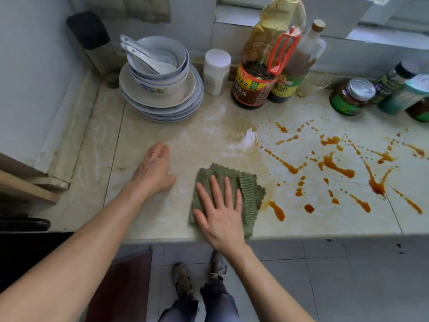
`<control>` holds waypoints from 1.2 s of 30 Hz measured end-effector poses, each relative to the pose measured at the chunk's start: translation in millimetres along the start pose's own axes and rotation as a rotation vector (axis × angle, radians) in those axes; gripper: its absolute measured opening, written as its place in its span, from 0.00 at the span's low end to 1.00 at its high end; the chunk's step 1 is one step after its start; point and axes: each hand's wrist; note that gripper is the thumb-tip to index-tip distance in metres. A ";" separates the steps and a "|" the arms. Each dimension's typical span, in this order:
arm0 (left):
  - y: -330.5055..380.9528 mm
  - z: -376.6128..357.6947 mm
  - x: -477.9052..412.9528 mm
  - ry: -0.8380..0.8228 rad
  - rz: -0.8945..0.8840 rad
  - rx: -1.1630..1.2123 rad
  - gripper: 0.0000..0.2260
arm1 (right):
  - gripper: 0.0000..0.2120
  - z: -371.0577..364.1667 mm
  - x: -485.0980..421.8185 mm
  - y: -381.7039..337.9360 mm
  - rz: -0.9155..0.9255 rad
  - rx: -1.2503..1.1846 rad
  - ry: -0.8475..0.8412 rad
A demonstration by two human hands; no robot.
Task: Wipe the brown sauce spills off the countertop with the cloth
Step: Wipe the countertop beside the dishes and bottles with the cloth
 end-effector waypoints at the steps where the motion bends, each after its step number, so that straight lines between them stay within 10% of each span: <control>1: 5.2 -2.3 1.2 0.041 -0.042 0.002 0.39 | 0.28 -0.4 6.1 -2.3 0.058 0.012 -0.006; 10: 34.6 -39.7 17.8 0.050 -0.310 -0.030 0.33 | 0.23 2.8 14.8 43.5 -0.145 -0.036 0.061; 17: 30.4 -50.4 19.9 0.048 -0.306 -0.074 0.31 | 0.24 1.9 24.4 41.7 0.124 0.037 0.017; 36: 37.6 -55.2 21.5 -0.022 -0.216 -0.124 0.33 | 0.26 9.7 39.7 99.3 -0.084 0.054 0.004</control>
Point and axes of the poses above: each hand's wrist, its own x-axis away from the middle knuckle, its own z-axis out of the back of the hand, y = z × x, and after that the axes turned 3 degrees about x, right-handed
